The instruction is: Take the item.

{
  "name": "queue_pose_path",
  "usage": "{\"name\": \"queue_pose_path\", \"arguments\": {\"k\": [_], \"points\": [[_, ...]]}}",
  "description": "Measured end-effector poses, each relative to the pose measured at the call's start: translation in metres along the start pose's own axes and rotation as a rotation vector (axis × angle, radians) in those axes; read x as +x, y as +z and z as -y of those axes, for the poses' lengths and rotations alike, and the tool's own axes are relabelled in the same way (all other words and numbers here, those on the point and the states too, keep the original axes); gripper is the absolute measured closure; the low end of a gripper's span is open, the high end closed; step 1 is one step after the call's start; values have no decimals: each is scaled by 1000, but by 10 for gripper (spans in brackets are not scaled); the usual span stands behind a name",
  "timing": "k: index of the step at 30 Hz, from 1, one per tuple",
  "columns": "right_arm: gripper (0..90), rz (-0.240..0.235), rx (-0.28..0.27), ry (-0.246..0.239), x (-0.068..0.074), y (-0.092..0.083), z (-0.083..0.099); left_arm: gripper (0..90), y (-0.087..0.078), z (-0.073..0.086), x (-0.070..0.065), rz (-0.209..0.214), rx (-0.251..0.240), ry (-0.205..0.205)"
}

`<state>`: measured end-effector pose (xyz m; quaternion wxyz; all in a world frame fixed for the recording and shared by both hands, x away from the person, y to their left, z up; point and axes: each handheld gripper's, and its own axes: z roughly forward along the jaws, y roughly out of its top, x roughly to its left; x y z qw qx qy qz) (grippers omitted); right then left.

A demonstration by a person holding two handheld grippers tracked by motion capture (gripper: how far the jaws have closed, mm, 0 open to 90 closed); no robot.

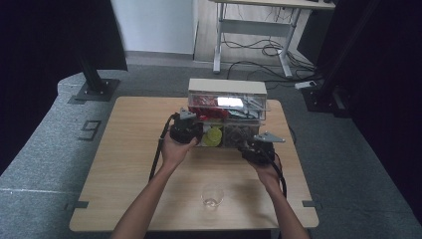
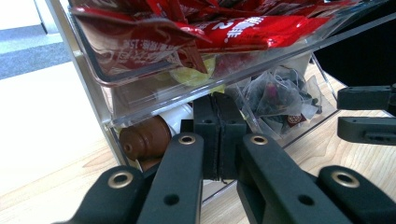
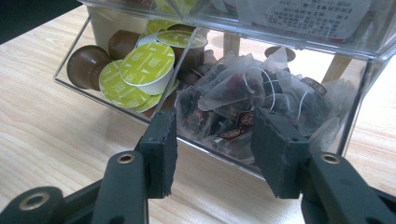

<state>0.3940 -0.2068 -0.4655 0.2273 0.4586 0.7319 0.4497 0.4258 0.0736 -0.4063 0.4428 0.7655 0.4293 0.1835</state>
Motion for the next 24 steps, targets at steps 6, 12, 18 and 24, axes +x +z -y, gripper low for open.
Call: {"name": "queue_pose_path", "arguments": {"k": [6, 12, 18, 24], "points": [[506, 3, -2, 5, -1, 8, -1, 887, 0, 0, 0, 0, 1, 1], [505, 12, -2, 7, 1, 14, -1, 885, 0, 0, 0, 0, 1, 2], [501, 14, 4, 13, 1, 20, -1, 885, 0, 0, 0, 2, 1, 3], [497, 24, 6, 21, 1, 25, 0, 885, 0, 0, 1, 5, 0, 2]]}}
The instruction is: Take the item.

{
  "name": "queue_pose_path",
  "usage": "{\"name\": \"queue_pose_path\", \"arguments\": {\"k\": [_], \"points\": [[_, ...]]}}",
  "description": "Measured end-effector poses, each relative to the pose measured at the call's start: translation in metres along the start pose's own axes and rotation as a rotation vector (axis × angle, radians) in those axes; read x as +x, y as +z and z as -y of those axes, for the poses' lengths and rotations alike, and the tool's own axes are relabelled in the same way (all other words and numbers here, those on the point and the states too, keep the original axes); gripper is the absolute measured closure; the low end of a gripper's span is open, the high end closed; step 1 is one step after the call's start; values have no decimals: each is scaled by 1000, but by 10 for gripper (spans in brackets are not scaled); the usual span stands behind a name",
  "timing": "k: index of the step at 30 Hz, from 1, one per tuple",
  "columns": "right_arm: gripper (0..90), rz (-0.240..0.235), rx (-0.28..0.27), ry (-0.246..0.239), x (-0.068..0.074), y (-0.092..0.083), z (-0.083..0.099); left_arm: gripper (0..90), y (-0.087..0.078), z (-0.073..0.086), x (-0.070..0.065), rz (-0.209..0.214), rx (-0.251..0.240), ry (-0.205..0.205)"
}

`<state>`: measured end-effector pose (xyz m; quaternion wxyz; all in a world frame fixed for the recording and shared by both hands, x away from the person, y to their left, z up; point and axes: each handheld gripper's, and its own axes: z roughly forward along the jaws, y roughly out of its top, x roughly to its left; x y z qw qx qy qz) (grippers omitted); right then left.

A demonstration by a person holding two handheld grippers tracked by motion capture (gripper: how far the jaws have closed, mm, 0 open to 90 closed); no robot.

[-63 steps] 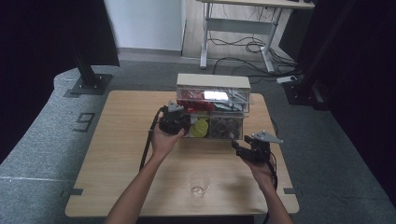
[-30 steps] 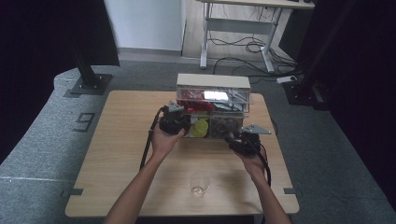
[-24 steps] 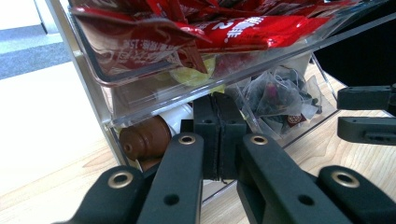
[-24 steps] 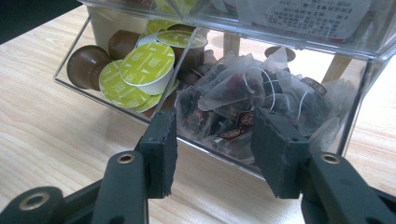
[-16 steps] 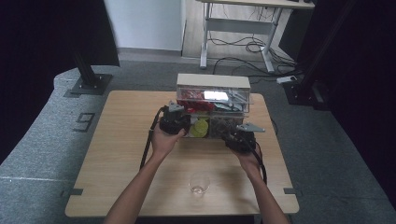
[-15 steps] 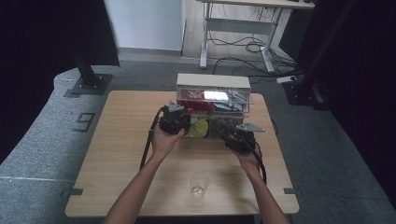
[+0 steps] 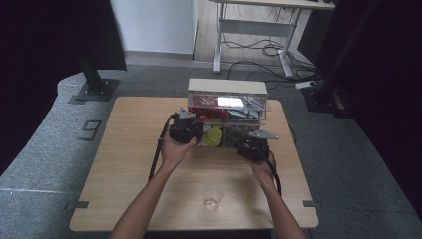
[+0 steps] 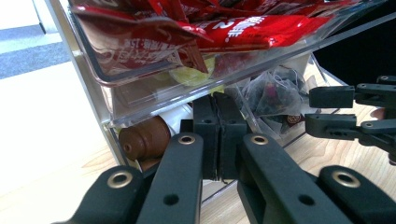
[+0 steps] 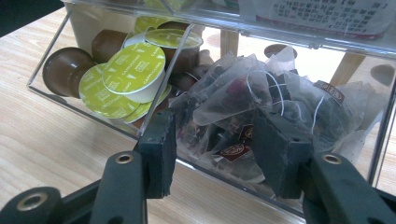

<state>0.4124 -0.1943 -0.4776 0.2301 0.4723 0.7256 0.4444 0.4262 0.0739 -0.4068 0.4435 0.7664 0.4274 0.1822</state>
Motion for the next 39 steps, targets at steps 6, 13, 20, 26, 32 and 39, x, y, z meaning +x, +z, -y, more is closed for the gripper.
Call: {"name": "queue_pose_path", "arguments": {"k": [6, 13, 20, 26, 32, 39], "points": [[509, 8, 1, 0, 2, 7, -1, 885, 1, 0, 0, 4, -1, 0], [717, 43, 21, -5, 3, 16, -6, 883, 1, 1, 0, 8, -4, -2], [879, 15, 21, 2, -2, 15, -5, 882, 0, 1, 1, 11, -6, -3], [888, -7, -14, 11, -5, 6, -6, 882, 0, 1, 1, 9, -5, -4], [889, -40, -57, 18, -7, -7, -11, 880, 0, 2, 1, 9, -6, -5], [889, -61, -88, 12, -4, -19, -16, 880, 1, 2, 1, 8, -5, -4]]}}
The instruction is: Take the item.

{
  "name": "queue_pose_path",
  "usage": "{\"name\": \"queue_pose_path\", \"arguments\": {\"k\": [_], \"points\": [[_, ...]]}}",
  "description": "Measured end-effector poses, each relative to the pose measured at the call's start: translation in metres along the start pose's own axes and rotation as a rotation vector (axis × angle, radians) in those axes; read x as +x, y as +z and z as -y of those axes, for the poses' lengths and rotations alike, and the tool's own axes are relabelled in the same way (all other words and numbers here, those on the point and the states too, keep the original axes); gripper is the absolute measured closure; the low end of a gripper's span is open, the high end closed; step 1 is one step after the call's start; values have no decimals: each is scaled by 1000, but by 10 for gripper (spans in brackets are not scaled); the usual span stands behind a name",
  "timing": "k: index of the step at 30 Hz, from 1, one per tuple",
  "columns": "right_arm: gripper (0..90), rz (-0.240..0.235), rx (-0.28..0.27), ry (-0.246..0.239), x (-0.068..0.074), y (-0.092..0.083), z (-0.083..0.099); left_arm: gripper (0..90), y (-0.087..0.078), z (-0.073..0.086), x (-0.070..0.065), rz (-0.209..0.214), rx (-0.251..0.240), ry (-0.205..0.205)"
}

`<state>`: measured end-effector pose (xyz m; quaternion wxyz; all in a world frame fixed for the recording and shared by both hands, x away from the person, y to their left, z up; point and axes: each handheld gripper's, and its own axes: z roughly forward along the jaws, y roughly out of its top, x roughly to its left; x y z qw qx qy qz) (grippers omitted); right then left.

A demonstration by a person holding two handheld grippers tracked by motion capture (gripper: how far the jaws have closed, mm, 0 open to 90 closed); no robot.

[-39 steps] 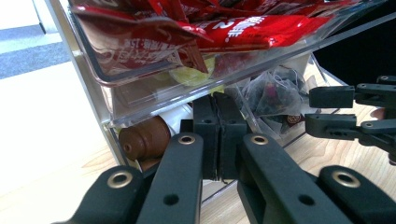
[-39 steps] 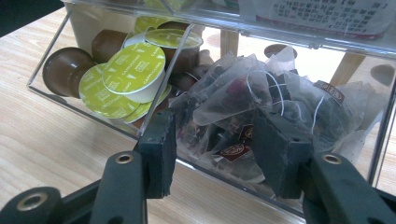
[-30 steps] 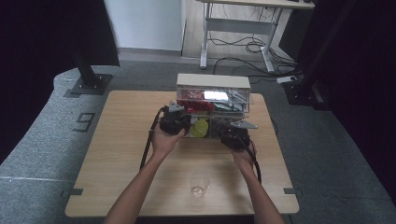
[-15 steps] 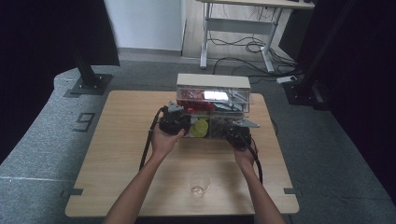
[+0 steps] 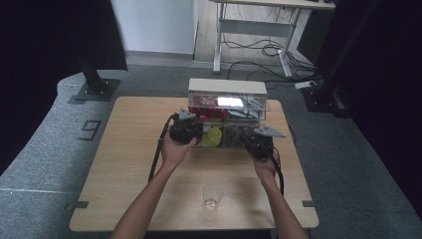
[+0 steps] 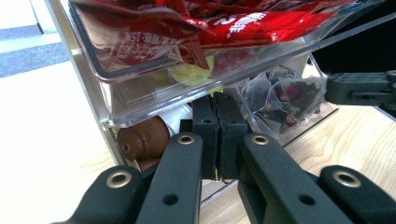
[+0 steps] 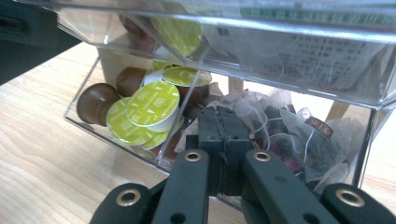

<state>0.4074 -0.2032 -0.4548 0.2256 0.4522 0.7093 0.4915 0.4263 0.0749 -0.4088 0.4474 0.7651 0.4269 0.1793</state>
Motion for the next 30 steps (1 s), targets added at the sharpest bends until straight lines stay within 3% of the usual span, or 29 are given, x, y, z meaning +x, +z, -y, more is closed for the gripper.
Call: {"name": "queue_pose_path", "arguments": {"k": [30], "points": [[889, -82, -79, -37, 11, -39, 5, 880, 1, -1, 0, -10, 7, 4]]}}
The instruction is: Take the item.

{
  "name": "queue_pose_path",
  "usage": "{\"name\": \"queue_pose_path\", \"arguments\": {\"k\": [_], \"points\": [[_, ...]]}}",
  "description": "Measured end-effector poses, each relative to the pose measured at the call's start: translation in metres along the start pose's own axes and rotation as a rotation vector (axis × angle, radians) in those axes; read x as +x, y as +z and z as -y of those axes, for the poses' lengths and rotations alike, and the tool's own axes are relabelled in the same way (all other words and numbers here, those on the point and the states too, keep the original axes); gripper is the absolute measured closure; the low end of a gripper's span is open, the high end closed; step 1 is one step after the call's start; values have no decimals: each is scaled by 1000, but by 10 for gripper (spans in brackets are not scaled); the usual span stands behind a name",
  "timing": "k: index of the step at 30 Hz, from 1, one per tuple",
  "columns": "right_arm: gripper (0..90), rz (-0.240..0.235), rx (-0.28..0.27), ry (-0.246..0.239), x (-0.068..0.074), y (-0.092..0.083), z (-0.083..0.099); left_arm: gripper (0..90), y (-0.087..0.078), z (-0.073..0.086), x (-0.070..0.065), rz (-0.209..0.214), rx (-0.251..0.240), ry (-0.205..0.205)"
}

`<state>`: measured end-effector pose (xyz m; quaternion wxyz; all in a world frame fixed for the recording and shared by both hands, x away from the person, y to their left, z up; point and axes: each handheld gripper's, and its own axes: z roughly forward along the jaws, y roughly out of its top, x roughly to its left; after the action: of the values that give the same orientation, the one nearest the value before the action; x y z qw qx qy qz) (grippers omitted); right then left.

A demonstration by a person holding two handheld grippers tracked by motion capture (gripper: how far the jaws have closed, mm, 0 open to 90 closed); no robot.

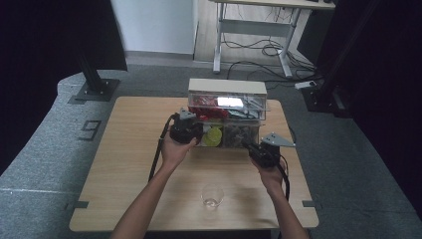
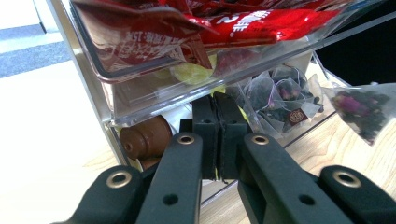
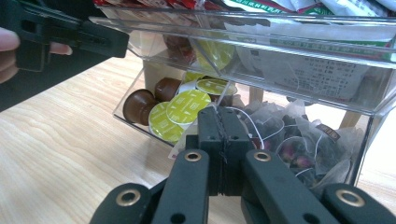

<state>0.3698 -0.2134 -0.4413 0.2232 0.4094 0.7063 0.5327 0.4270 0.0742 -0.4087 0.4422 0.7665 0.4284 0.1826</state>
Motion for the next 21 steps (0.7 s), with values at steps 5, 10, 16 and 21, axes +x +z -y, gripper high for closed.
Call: {"name": "queue_pose_path", "arguments": {"k": [5, 10, 16, 21], "points": [[889, -10, -9, -6, 2, -8, 3, 880, 0, 0, 0, 1, 0, -2], [888, -20, -24, -13, 6, -16, 5, 879, 1, 0, -1, 0, 1, -2], [889, -37, -25, -16, 11, -20, 11, 878, 2, 0, -2, 0, 5, 1], [888, -43, -32, -20, 15, -24, 15, 878, 2, 0, -3, -1, 7, 5]]}}
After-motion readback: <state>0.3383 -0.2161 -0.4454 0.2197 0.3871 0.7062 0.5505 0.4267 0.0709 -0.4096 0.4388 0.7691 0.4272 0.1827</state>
